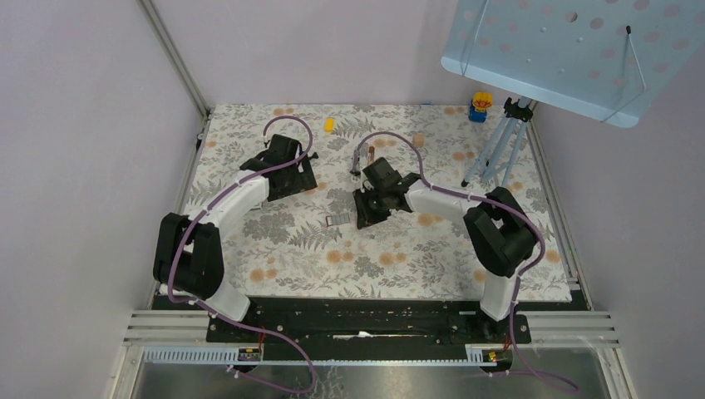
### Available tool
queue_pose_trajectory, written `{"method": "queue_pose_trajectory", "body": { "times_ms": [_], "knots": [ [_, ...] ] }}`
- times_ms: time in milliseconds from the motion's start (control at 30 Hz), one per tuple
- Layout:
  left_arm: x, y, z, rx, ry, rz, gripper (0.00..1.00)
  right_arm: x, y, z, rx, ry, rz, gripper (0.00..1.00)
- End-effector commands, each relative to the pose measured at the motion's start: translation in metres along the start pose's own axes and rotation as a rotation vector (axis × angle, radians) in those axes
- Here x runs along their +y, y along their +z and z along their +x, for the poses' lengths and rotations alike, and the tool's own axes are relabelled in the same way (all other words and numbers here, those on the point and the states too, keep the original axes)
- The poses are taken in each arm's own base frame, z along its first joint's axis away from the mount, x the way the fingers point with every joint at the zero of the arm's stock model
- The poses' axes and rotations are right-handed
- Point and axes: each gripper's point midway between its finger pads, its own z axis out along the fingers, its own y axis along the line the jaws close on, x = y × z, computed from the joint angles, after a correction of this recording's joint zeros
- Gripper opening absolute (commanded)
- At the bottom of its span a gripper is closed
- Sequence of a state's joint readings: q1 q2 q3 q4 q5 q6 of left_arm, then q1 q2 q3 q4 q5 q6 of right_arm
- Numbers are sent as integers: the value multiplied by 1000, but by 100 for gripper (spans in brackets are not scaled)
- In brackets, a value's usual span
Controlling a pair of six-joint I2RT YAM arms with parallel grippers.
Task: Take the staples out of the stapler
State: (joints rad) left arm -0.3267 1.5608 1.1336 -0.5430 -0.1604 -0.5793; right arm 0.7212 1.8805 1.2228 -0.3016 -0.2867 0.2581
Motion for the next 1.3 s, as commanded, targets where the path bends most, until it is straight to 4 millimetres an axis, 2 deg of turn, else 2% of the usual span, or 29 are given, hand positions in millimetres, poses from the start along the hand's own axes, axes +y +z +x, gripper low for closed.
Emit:
{"method": "queue_pose_trajectory", "body": {
  "times_ms": [0,133,300,500,767,1033,1267],
  "knots": [
    [0,-4,-10,-46,3,17,95,19,-42,-58,-249,60,31,30],
    [1,-8,-14,-66,4,19,95,-6,-56,-61,-293,181,195,37],
    [0,-14,-17,-91,2,33,96,-29,-60,-39,-248,317,351,44],
    [-2,-16,-17,-91,0,45,97,-30,-60,-22,-212,414,447,60],
    [-2,-19,-18,-95,-3,55,96,-19,-37,-10,-132,449,466,61],
    [-2,-25,-17,-92,7,65,96,-29,-17,8,-69,481,542,59],
    [10,-26,-3,-83,29,44,97,-30,-3,17,-26,498,539,56]
  ]
}}
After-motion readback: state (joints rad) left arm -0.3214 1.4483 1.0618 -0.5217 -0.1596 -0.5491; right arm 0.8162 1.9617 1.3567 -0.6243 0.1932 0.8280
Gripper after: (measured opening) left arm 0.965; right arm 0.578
